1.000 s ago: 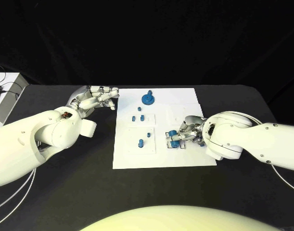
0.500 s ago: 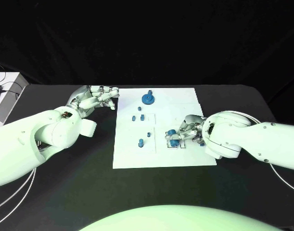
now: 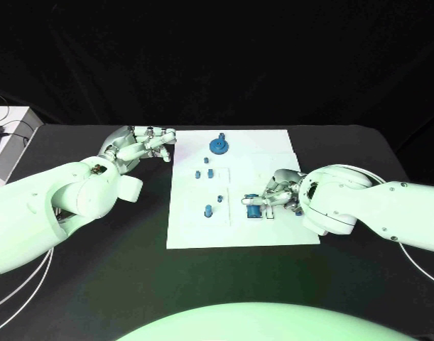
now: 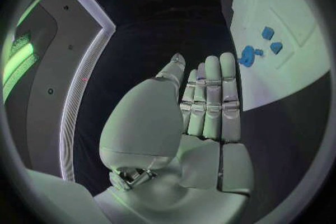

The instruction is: Assemble the parts on the task board

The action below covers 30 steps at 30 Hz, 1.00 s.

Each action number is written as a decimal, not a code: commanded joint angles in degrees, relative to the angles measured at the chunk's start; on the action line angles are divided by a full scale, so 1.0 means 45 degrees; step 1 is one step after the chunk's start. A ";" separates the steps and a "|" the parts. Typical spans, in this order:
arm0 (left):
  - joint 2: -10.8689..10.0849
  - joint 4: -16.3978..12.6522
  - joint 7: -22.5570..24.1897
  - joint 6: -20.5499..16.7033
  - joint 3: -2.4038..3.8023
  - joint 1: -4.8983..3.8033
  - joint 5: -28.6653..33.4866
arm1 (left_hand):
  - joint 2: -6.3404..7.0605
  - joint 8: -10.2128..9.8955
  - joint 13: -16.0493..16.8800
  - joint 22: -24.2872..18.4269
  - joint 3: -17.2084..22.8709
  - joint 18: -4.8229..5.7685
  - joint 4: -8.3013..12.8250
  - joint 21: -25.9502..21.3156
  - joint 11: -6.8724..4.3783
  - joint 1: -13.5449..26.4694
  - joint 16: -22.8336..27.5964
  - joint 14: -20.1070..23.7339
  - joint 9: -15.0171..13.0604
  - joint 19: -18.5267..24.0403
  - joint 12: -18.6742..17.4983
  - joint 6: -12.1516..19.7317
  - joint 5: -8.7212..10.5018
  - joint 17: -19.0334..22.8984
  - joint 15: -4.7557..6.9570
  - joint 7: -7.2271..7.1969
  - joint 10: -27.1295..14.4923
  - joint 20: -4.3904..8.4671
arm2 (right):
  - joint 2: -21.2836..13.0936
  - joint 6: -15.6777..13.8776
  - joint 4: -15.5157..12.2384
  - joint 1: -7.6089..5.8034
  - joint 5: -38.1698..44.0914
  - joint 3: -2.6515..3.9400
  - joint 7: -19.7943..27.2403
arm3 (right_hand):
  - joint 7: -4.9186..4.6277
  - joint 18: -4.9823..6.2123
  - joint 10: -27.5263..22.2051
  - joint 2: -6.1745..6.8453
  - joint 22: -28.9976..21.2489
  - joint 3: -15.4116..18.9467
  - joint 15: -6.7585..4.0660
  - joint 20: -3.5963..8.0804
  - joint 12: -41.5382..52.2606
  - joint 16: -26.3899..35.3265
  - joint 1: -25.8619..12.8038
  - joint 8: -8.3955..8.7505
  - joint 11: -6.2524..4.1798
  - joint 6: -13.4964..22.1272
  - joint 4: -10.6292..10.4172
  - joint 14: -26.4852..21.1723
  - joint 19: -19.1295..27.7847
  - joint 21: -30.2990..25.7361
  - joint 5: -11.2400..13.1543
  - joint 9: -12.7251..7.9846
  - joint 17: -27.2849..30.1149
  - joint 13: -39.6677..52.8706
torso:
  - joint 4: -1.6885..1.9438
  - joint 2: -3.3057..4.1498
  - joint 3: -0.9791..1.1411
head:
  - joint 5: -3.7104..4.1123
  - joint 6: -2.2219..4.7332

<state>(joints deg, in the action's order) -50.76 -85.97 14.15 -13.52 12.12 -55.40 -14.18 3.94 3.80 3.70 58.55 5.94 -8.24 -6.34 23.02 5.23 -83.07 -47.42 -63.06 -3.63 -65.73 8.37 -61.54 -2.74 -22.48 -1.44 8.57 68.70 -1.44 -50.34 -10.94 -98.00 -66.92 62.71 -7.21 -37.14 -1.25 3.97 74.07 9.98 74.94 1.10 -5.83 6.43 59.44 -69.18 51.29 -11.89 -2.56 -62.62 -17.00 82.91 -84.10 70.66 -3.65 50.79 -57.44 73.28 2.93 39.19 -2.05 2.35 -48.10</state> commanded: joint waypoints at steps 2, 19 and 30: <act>0.0006 -0.0031 0.0069 0.0142 0.0006 0.0009 0.0076 | -0.0052 0.0053 -0.0007 0.0014 0.0013 0.0068 -0.0074 -0.0058 -0.0031 0.0087 0.0069 -0.0108 -0.0011 -0.0079 0.0044 0.0028 -0.0051 0.0002 -0.0016 0.0043 -0.0075 -0.0033 | -0.0210 -0.0350 -0.0165 0.0044 0.0116 -0.0011 0.0248 | -0.0037 -0.0127 0.0081 -0.0135 0.2265 -0.0066 0.0014 0.0022 -0.0022 0.0049 0.0149 -0.0083 0.0025 -0.0066 0.0037 0.0027 -0.1006 0.0033 0.0008 0.0029 -0.0029 0.0009 | 0.0002 0.0005 0.0007 | -0.0002 0.0008; 0.0032 -0.0014 0.0125 0.0127 0.0005 0.0012 0.0082 | -0.0052 0.0053 -0.0007 0.0014 0.0013 0.0068 -0.0074 -0.0058 -0.0031 0.0087 0.0069 -0.0108 -0.0011 -0.0079 0.0044 0.0028 -0.0051 0.0002 -0.0016 0.0043 -0.0075 -0.0033 | -0.2205 0.0016 -0.0560 -0.0349 -0.0257 0.0069 0.1827 | -0.0077 -0.0124 0.0059 -0.1236 0.2259 0.0337 0.0040 0.0007 0.0001 0.0013 0.1295 -0.0018 0.0047 -0.0020 0.0822 0.0021 -0.0993 0.0023 -0.1918 -0.0033 -0.0079 0.0040 | -0.0014 -0.0007 0.0000 | 0.0225 0.0151; 0.0082 -0.0011 0.0145 0.0141 0.0005 0.0021 0.0084 | -0.0052 0.0053 -0.0007 0.0014 0.0013 0.0068 -0.0074 -0.0058 -0.0031 0.0087 0.0069 -0.0108 -0.0011 -0.0079 0.0044 0.0028 -0.0051 0.0002 -0.0016 0.0043 -0.0075 -0.0033 | -0.2897 0.1975 0.0134 -0.0411 0.1179 0.0058 0.1337 | -0.0051 -0.0148 0.0113 -0.2103 0.2295 0.1088 0.0025 0.0009 0.0002 -0.0039 0.1558 0.0164 0.0033 -0.0179 0.1933 0.0036 -0.1001 0.0155 -0.3466 -0.0175 -0.0194 0.0089 | -0.0034 0.0012 0.0022 | 0.0449 0.0186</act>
<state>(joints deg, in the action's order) -50.54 -85.93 14.23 -13.52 12.12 -55.39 -14.13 3.94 3.80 3.70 58.54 5.94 -8.23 -6.33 23.02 5.23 -83.07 -47.42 -63.06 -3.63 -65.72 8.37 -61.54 -2.74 -22.48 -1.44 8.57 68.70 -1.45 -63.31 -7.14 -97.45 -68.87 64.25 -6.93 -30.70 -1.66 3.97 74.26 1.11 74.91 5.97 -5.83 6.43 59.44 -69.18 58.12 -11.50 -2.38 -63.03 -8.46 82.91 -84.10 71.07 -18.99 50.06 -58.25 73.64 2.81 39.19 -1.98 4.18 -47.25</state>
